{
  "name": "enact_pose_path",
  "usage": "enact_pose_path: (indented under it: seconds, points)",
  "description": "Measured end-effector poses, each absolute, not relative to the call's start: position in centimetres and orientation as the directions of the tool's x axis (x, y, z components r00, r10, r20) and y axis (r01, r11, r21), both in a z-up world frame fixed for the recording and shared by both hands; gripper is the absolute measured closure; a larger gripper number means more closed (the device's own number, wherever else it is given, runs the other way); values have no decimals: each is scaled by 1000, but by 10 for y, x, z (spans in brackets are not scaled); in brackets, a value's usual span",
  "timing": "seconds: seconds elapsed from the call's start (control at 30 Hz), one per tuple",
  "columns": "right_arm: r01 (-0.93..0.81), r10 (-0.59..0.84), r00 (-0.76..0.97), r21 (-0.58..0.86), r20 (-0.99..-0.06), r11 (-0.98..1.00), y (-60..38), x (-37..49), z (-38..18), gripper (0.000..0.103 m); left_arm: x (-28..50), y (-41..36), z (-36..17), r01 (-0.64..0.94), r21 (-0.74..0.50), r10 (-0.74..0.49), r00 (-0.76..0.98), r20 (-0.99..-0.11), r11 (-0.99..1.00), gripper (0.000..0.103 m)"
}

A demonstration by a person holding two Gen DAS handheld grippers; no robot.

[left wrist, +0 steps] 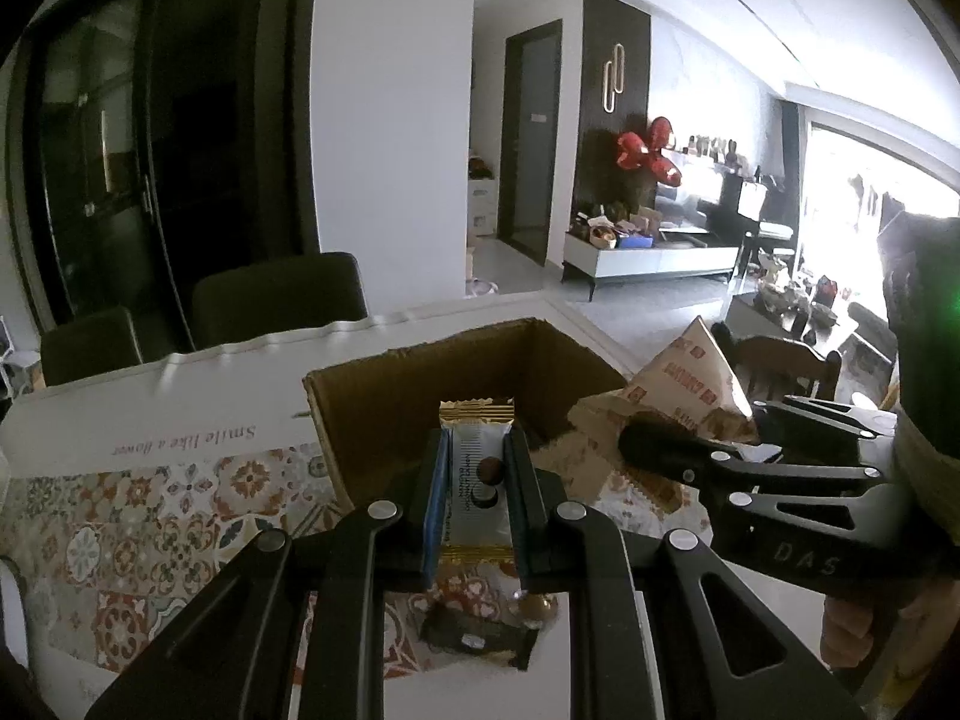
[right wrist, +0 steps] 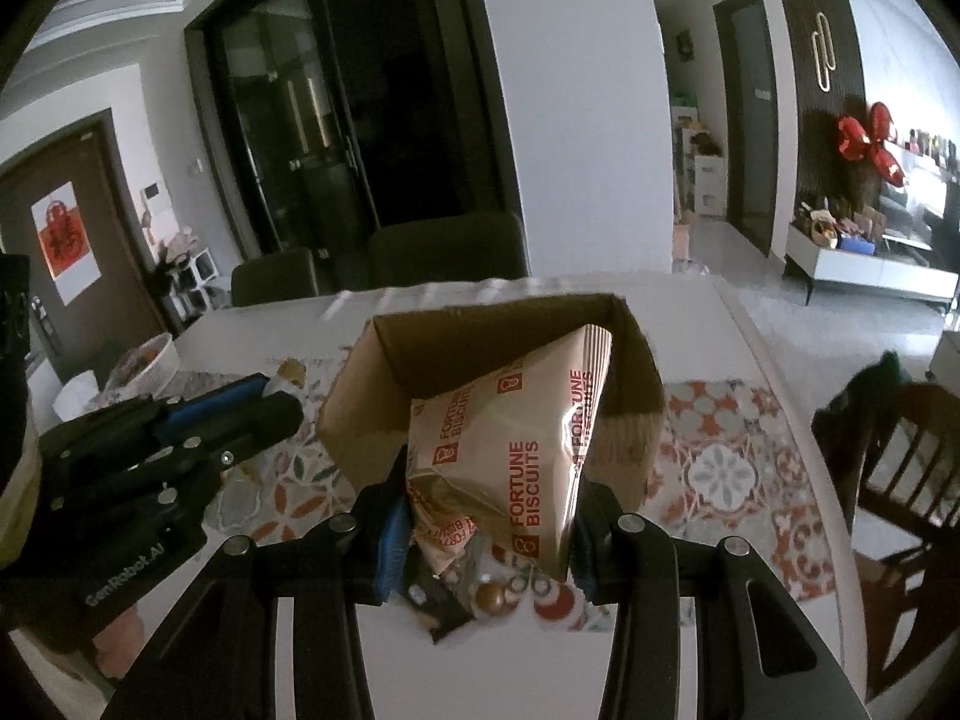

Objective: Organize snacks
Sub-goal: 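Carry both biscuit packets over the box and open both tools, then withdraw both tools toward the cracker bar and gold chocolate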

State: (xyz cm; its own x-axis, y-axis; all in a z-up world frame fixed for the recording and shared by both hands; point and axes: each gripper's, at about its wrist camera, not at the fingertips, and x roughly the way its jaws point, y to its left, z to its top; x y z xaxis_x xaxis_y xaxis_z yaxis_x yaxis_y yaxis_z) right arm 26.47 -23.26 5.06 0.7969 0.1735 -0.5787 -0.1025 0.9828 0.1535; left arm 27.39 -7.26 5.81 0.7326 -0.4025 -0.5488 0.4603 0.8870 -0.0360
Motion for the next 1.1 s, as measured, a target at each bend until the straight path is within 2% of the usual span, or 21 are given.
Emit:
enact_pose_path:
  seconds: [0.33, 0.77, 0.83, 0.87, 0.9, 0.93, 1.03, 1.1]
  points:
    - [-117, 185, 792, 154, -582, 981, -235, 312, 60, 59, 321, -77, 59, 435, -72, -392, 714, -580, 898, 84]
    - [-112, 149, 732, 99, -664, 989, -235, 370, 36, 59, 379, -86, 37, 396, -91, -353, 663, -660, 914, 83]
    - [-105, 146, 722, 101, -677, 989, -237, 378, 32, 58, 387, -86, 32, 395, -90, -351, 660, -664, 914, 75]
    - [-100, 141, 717, 99, -682, 990, -238, 382, 29, 57, 390, -85, 30, 387, -88, -342, 661, -667, 918, 65]
    - [-93, 132, 716, 93, -685, 991, -238, 383, 29, 49, 392, -83, 28, 374, -82, -330, 668, -667, 924, 59]
    - [-89, 127, 718, 91, -685, 992, -238, 385, 28, 43, 393, -82, 27, 368, -76, -322, 674, -665, 927, 59]
    - [-84, 117, 720, 81, -685, 993, -238, 386, 29, 41, 391, -78, 25, 347, -57, -295, 687, -665, 936, 50]
    - [-74, 103, 721, 72, -685, 995, -237, 384, 29, 39, 385, -75, 26, 341, -53, -291, 697, -655, 939, 49]
